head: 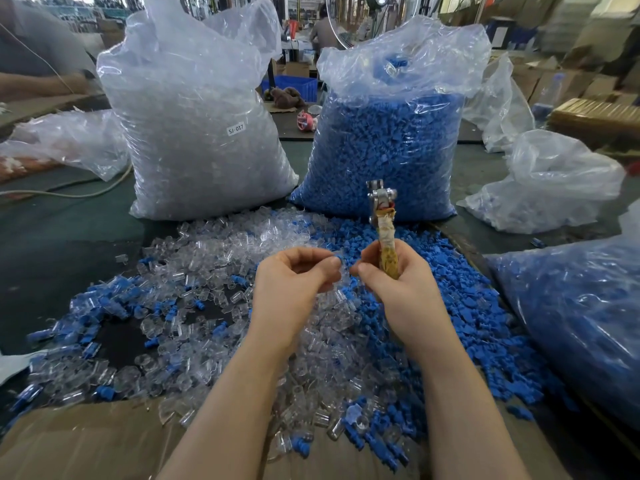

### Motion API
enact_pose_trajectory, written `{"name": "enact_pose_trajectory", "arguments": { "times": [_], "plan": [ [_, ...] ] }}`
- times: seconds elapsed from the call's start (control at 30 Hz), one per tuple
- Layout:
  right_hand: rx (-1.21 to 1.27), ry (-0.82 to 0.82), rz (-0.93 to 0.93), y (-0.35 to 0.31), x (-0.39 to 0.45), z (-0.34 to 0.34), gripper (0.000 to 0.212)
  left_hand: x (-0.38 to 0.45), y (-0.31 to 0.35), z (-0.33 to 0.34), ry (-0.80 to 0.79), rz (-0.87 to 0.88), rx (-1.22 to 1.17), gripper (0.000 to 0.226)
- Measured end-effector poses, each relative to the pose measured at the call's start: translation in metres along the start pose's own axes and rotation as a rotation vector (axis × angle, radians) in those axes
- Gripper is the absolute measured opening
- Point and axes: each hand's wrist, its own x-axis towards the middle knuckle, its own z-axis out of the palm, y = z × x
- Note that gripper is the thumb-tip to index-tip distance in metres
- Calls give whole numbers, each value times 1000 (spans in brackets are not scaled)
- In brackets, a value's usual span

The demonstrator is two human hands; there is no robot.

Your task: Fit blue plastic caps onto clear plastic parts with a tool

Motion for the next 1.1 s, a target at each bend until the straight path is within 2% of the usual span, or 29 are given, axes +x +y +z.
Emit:
{"name": "enact_pose_trajectory", "arguments": {
  "times": [0.2, 0.33, 0.43, 0.6, 0.93, 1.1],
  "plan": [
    [-173, -230, 89, 4, -1, -19, 23, 6, 0, -10, -9, -40, -164, 8],
    [-286, -368, 124, 3, -1, -21, 17, 7, 3, -12, -8, -42, -216, 7],
    [-338, -431, 143, 0, -2, -21, 32, 6, 4, -13, -9, -30, -209, 6],
    [-328, -481, 160, 1, -3, -19, 40, 6, 5, -13, -16, -27, -193, 6],
    [-320, -524, 182, -3, -5, -17, 41, 8, 4, -16, -45, -72, -253, 5],
    [-365, -516, 154, -2, -6, -15, 32, 8, 3, -14, -32, -96, -287, 8]
  ]
}}
